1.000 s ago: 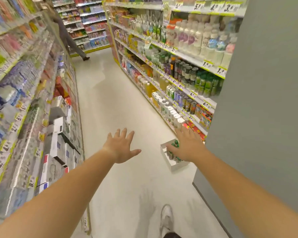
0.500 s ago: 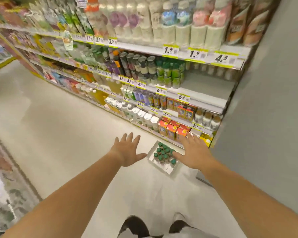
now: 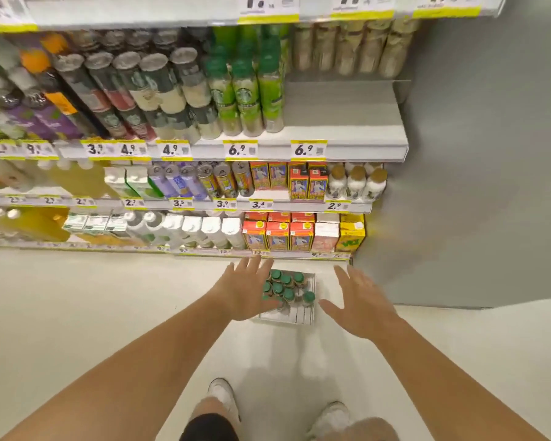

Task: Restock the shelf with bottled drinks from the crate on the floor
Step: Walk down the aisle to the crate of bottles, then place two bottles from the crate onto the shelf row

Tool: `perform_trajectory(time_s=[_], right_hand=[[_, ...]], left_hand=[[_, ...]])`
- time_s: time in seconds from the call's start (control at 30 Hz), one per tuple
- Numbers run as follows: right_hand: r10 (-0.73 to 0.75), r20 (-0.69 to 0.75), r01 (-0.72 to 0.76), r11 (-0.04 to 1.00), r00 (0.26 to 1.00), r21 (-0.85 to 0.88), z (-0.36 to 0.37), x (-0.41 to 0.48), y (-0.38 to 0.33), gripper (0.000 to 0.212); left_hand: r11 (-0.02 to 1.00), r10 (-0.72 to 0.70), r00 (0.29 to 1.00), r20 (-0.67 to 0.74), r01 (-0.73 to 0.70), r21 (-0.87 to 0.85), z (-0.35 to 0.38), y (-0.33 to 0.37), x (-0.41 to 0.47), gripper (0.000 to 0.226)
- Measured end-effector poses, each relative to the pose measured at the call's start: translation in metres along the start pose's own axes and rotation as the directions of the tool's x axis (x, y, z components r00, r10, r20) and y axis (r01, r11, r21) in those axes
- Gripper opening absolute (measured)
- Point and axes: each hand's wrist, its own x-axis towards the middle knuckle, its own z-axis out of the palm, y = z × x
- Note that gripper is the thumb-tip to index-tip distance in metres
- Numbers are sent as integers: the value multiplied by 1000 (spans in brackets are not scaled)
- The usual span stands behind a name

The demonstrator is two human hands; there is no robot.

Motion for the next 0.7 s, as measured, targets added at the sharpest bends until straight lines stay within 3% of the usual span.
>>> perform_trajectory(time_s=[0.23,0.33,0.47,0.6,0.7], right_hand=[[43,98,-62,978,994,201,170,106,4,85],[57,119,-89,955,991,282,250,154,13,87],[94,114,-132,910,989,392,343,210,31,87],[75,24,-76,818,997,570,400,253,39,63],[178,-71,-86,738,981,669,425,274,39,51]], left_hand=[[983,-7,1000,6,8,-182,179,-61,112,103],[940,-45,998,35,54,-335,259,-79,160,108],[780,-68,993,93,111,-616,348,-91,218,118],[521,-145,981,131,188,-833,412,-96,267,128],[498,-169,969,181,243,-832,445,-101,293,113]])
